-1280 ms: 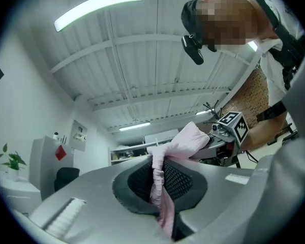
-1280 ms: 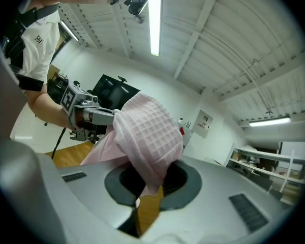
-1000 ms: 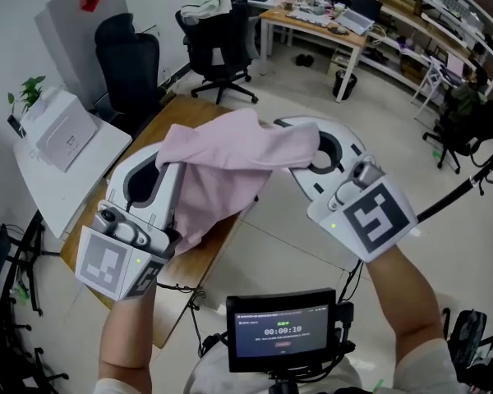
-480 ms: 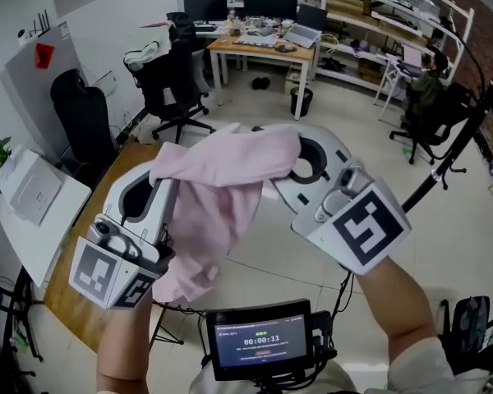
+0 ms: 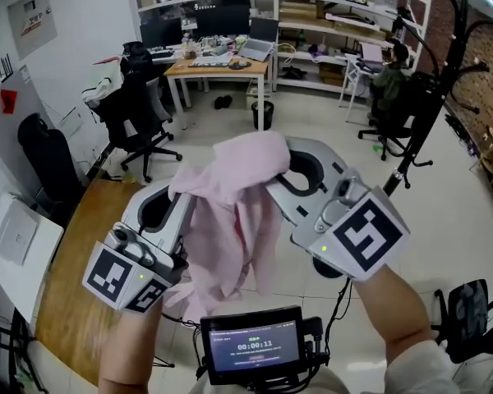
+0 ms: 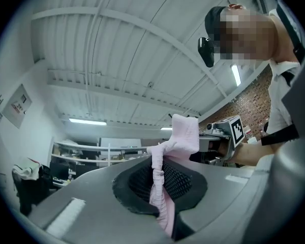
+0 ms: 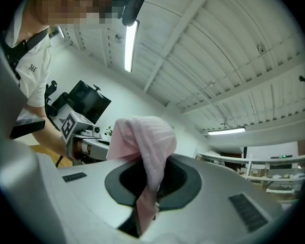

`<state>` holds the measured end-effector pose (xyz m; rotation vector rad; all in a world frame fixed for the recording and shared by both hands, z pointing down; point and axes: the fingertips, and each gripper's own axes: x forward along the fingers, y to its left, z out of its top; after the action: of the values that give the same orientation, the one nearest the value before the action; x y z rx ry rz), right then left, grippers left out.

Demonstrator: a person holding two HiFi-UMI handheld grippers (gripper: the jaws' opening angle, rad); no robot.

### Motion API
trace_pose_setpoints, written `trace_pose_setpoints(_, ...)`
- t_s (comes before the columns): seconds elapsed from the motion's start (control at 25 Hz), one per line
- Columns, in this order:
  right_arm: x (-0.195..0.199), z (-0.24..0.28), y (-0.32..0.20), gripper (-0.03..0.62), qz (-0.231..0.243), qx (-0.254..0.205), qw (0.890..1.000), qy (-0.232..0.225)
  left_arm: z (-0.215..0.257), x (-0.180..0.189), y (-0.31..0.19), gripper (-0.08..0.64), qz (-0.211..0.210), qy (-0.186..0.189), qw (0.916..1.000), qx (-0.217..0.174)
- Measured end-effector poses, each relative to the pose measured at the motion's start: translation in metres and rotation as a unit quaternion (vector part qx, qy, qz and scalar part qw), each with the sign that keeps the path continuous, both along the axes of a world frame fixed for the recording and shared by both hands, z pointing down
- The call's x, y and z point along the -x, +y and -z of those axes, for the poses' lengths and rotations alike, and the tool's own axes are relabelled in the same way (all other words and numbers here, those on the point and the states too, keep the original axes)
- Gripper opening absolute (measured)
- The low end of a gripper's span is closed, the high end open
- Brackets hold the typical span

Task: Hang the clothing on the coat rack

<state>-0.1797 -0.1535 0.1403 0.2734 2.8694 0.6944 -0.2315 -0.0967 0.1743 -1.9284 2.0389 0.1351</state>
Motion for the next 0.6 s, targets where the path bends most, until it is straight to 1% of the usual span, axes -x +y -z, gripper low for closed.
trace_pose_setpoints(0.16,-0.015,-0.002,-0.032,0.029,-0.015,0.002,1.0,-0.001,-0.01,-0.015,-0.038,0.018,-0.027,0.014,0.9995,0.014)
trace_pose_setpoints(0.32,-0.031,-0.011,-0.057,0.029,-0.028,0.011,1.0,-0.005,-0.024,-0.032,-0.074,0.018,-0.054,0.027,0.9981,0.015)
trace_pose_setpoints(0.52,-0.057,-0.012,-0.112,0.028,-0.071,0.031,0.997,-0.015,-0.029,-0.051,-0.129,0.017,-0.094,0.034,0.9949,0.016)
trace_pose_setpoints(0.6,-0.07,-0.005,-0.138,0.028,-0.09,0.026,0.995,-0.026,-0.023,-0.059,-0.153,0.018,-0.11,0.035,0.9932,0.014)
